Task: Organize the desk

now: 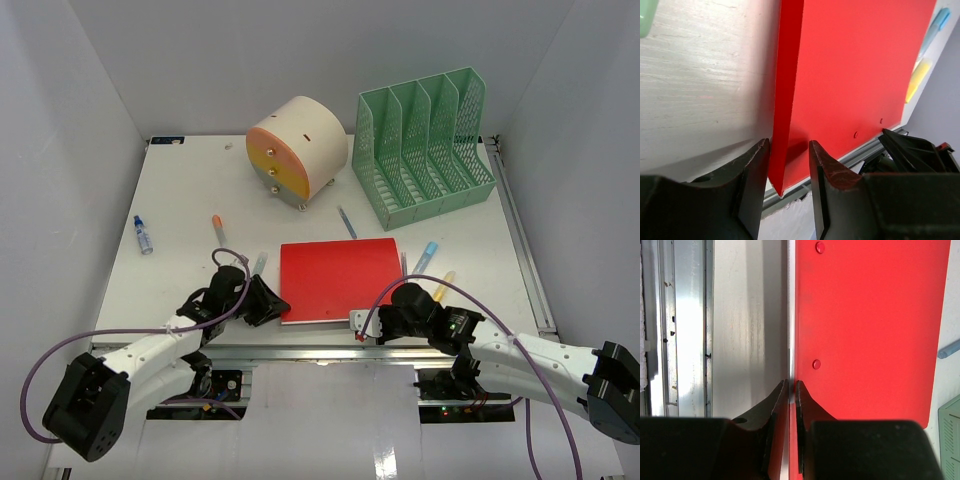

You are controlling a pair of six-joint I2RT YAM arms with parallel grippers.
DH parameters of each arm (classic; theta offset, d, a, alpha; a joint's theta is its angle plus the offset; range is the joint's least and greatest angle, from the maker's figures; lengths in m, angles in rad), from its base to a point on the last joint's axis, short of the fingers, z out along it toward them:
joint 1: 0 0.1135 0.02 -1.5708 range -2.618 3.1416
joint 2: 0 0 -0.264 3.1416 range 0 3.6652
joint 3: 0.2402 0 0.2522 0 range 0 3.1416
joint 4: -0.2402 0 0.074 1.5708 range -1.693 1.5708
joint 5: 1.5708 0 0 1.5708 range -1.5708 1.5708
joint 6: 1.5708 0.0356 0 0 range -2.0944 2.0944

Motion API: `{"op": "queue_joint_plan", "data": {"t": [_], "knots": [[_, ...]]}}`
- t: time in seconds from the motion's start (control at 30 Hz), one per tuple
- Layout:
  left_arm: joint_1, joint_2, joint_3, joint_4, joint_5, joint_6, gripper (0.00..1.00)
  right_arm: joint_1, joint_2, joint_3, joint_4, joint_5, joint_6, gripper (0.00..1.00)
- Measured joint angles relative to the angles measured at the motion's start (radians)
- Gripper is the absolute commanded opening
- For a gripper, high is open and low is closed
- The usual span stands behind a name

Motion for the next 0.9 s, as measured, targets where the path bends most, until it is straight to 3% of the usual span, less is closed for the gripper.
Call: {"op": "queue_joint_plan", "data": {"t": [0.53, 0.8, 0.9], "knots": [[0.002, -0.061, -0.012, 0.033, 0.029, -0.026, 0.25, -0.006, 0.018, 0.0, -0.034, 0.01, 0.0, 0.15], [0.008, -0.059, -0.013, 0.059, 0.04, -0.025, 0.24, -0.007, 0.025, 0.0, -0.034, 0.014, -0.001, 0.15], [0.008, -0.054, -0.013, 0.065, 0.046, -0.025, 0.28, -0.008, 0.029, 0.0, -0.034, 0.014, -0.001, 0.15]]}}
